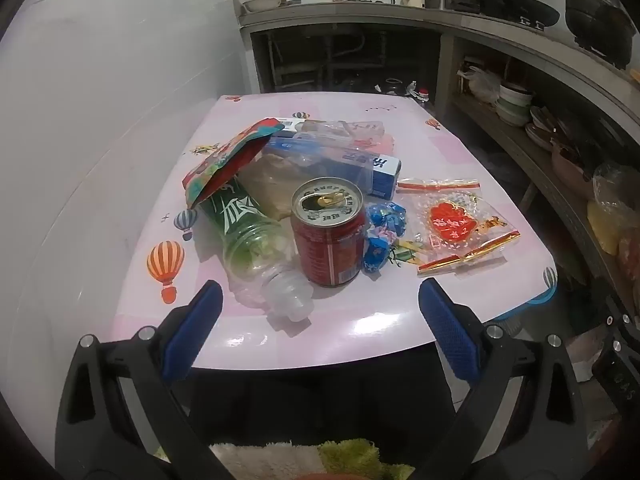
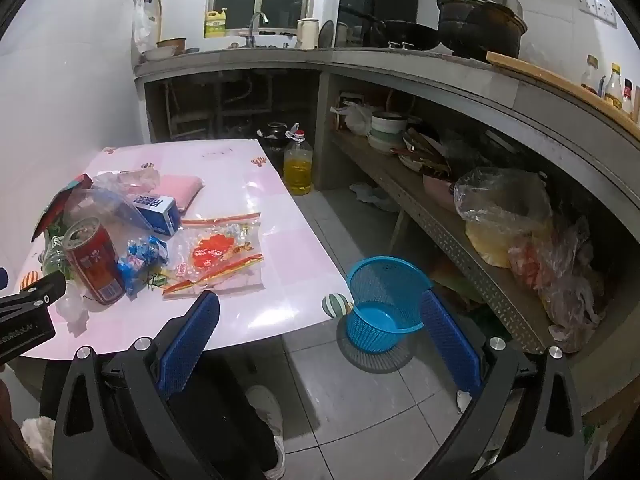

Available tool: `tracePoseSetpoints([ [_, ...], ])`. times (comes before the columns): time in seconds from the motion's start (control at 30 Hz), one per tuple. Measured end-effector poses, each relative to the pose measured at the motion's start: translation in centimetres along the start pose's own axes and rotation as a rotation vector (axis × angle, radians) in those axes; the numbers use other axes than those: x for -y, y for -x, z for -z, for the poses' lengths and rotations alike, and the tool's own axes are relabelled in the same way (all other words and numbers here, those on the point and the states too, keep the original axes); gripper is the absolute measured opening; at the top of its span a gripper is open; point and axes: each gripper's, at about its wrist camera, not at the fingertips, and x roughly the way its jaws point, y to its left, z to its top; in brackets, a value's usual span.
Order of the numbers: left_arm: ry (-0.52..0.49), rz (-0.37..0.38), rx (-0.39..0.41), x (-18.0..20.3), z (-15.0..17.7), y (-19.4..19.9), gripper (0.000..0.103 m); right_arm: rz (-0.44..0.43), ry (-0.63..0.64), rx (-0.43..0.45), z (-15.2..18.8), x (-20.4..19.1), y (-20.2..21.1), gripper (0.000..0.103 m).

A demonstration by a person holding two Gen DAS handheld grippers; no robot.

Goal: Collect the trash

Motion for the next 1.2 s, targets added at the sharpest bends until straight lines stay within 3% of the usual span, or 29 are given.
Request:
tracePoseSetpoints([
  [1.2, 0.005, -0.004, -0.014, 0.0, 0.4, -0.4, 0.095, 0.0, 0.027, 0.007, -0.5, -0.8, 0.4, 0.098],
])
